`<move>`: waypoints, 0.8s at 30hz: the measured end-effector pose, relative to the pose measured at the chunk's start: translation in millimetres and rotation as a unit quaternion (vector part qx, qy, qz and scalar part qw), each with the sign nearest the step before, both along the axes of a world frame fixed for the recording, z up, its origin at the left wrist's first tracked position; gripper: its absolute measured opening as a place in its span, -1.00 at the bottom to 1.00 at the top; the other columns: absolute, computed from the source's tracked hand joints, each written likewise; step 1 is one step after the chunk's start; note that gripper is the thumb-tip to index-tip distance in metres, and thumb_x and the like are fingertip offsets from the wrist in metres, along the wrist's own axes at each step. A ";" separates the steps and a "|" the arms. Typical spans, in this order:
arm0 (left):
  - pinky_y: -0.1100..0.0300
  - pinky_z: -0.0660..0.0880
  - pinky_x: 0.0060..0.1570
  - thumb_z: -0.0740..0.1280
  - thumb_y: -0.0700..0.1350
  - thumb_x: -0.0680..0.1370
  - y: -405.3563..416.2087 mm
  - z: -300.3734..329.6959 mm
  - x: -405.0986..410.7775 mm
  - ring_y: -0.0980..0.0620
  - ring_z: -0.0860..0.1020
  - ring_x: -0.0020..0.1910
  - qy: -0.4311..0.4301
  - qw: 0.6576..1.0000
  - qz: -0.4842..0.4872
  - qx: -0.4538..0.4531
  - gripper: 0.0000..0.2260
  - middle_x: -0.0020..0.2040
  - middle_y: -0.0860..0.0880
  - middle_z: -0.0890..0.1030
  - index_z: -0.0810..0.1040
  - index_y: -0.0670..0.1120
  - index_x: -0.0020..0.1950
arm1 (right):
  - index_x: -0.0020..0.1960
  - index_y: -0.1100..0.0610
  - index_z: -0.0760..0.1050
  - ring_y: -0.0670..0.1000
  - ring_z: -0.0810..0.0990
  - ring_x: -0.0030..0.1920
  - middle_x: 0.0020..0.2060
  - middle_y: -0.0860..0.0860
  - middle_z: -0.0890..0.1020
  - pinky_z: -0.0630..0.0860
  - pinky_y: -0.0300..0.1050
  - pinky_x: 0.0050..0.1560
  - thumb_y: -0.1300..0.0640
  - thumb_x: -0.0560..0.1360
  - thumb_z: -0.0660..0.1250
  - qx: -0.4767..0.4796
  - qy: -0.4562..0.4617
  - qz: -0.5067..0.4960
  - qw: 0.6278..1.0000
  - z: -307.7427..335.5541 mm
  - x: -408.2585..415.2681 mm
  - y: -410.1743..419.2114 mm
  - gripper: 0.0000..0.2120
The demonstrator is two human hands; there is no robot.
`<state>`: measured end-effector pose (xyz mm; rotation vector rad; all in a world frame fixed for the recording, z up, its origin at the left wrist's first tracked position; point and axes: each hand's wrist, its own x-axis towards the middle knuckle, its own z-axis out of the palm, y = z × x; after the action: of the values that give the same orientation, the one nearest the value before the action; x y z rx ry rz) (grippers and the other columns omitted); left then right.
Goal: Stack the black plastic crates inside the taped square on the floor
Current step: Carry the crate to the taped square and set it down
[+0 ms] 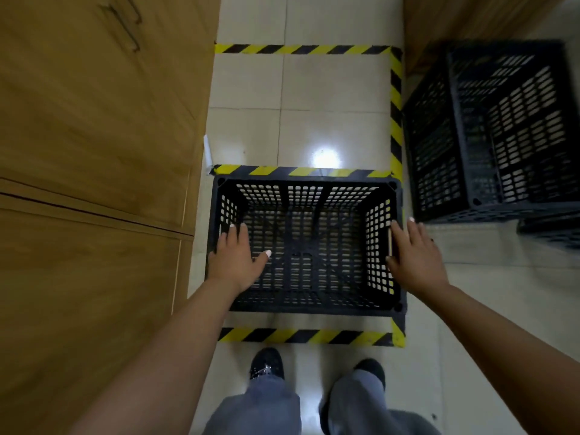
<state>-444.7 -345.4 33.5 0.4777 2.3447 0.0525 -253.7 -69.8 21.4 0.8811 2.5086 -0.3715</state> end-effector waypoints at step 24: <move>-0.03 0.15 0.48 0.15 0.24 0.58 249.4 230.0 175.5 -0.13 0.06 0.56 0.012 0.992 -0.099 0.081 -0.27 0.60 -0.10 0.02 -0.02 -0.10 0.59 | 0.57 0.05 -0.15 0.16 -0.11 0.56 0.57 0.15 -0.07 0.01 0.07 0.51 -0.01 0.59 0.15 0.031 0.045 -0.039 0.998 253.5 207.3 196.7 -0.31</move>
<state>-269.2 -96.0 263.5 0.7927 2.3151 0.1465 -46.4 126.8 274.9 1.0103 2.5849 -0.3674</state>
